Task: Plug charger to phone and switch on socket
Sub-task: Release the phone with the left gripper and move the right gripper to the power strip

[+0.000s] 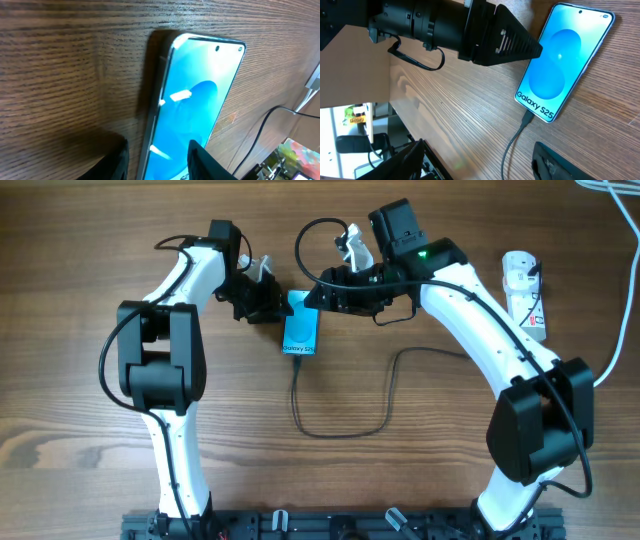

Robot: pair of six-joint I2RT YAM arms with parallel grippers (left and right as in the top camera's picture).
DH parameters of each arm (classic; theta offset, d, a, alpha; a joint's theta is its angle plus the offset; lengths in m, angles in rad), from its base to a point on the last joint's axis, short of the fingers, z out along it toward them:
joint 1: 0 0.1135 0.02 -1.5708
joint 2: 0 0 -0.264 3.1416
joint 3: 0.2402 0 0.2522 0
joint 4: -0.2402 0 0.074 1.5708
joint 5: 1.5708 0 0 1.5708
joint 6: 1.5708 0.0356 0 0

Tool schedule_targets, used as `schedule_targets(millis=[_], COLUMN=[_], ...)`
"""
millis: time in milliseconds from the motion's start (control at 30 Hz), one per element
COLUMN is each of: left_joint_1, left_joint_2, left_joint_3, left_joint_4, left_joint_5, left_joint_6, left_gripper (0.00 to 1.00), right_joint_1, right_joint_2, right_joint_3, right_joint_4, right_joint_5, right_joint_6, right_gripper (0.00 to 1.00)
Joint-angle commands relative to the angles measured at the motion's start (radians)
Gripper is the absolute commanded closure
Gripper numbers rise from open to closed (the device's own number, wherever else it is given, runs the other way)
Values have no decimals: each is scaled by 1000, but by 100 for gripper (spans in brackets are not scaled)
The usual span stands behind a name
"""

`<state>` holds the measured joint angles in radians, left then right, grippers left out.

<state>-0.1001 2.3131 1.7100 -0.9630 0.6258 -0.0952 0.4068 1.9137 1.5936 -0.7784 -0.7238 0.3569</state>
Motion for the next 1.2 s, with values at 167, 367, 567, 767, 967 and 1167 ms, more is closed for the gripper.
schedule_targets(millis=[167, 367, 567, 767, 967, 1167], left_joint_1=[26, 105, 123, 123, 123, 123], left_joint_2=[3, -276, -569, -628, -628, -628], left_joint_3=[38, 238, 247, 246, 246, 246], left_joint_4=[-28, -130, -111, -112, -112, -112], left_joint_5=[-97, -100, -124, -160, -160, -160], left_joint_6=[-71, -90, -93, -93, -93, -93], left_gripper=[64, 59, 4, 0, 0, 0], right_joint_1=[-5, -18, -60, -498, -881, -971], right_joint_2=[-22, -219, -462, -524, -451, -235], right_joint_3=[27, 71, 71, 69, 68, 68], right_joint_4=[-92, -168, -198, -275, -179, -142], right_joint_5=[144, 415, 735, 529, 401, 401], right_joint_6=[-48, -129, -110, -157, -113, -113], right_gripper=[39, 39, 72, 96, 96, 96])
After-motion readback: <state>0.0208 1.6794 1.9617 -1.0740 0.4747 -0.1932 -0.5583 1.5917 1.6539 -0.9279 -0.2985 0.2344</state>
